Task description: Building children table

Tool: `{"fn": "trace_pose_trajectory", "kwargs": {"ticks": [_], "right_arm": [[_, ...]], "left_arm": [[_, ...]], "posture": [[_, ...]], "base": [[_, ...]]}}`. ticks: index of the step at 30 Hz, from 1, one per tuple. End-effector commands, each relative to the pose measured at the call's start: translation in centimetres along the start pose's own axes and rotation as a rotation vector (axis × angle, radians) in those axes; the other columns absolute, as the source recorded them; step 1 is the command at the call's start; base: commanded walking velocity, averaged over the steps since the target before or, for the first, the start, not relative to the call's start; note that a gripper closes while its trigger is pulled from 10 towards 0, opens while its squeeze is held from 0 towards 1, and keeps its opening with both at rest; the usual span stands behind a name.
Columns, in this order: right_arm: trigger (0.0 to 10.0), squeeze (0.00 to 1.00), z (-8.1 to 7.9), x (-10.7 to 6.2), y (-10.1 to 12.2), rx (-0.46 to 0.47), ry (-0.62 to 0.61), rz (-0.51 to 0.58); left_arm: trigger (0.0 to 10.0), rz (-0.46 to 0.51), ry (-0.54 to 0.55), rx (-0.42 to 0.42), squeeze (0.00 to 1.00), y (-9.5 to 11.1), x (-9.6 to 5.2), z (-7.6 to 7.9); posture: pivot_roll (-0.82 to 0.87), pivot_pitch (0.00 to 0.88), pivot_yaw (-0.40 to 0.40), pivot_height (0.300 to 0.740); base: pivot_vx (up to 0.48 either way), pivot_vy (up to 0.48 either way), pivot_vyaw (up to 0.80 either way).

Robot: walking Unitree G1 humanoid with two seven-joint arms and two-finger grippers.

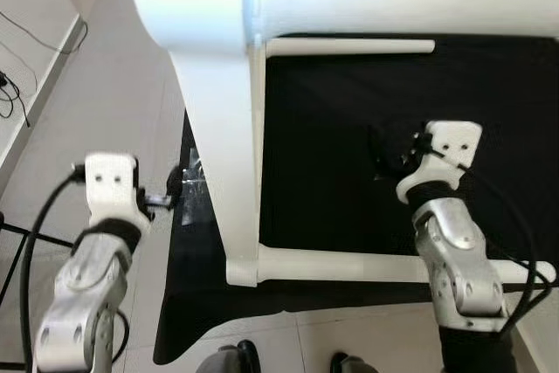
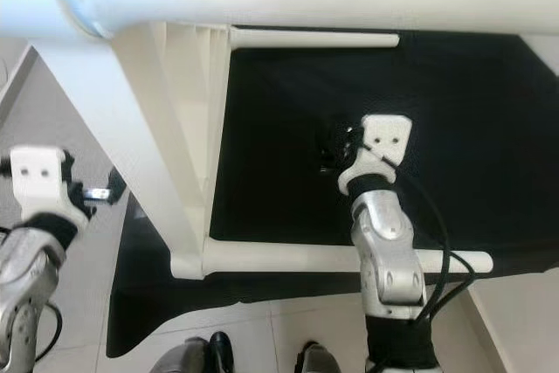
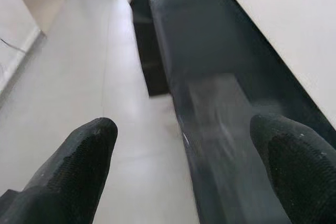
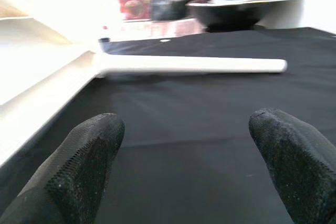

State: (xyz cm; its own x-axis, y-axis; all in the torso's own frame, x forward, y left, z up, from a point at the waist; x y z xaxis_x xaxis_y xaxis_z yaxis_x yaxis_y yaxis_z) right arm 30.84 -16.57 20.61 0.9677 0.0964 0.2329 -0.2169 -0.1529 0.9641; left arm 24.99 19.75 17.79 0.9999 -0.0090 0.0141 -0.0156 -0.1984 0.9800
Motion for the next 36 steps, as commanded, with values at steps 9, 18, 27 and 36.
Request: {"fn": "trace_pose_trajectory", "kwargs": {"ticks": [9,18,27,36], "right_arm": [[10.0,0.0,-1.9,-0.6,-0.9,0.011,0.147,-0.058],[10.0,0.0,1.6,0.3,1.1,-0.044,0.178,-0.03],[10.0,0.0,5.3,0.4,2.8,-0.163,0.181,-0.069],[10.0,0.0,6.1,-1.2,1.5,-0.206,0.236,-0.169]], "left_arm": [[10.0,-0.057,-0.141,-0.044,0.0,-2.2,-3.4,2.3],[10.0,0.005,-0.539,-0.034,0.0,-1.5,-5.0,6.3],[10.0,0.028,-0.547,-0.014,0.0,-1.4,-3.7,6.4],[10.0,0.047,-0.6,-0.029,0.0,-1.1,-2.9,6.7]], "posture": [[-0.01,0.105,0.023,0.74],[-0.03,0.089,0.017,0.74],[-0.05,0.087,0.011,0.74],[-0.06,0.09,0.023,0.74]], "base": [[0.0,0.0,0.8],[0.0,0.0,0.55],[0.0,0.0,0.0],[0.0,-0.21,0.0]]}}
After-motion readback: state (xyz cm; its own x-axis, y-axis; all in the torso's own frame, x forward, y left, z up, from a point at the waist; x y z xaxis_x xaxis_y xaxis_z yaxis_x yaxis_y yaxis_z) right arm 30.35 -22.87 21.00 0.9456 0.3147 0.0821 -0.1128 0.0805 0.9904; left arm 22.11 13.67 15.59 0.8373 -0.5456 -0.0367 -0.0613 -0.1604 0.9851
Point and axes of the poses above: a point about 5 cm out from each wrist's last joint towards the gripper, its own x axis pointing out of the wrist towards the gripper, its own y axis along the axis of the wrist's last joint, z = x × y, the point moved 1 cm from there along x, pointing out of the wrist towards the gripper, and after that the axes turned 9 degrees about x, right-handed, at the moved point
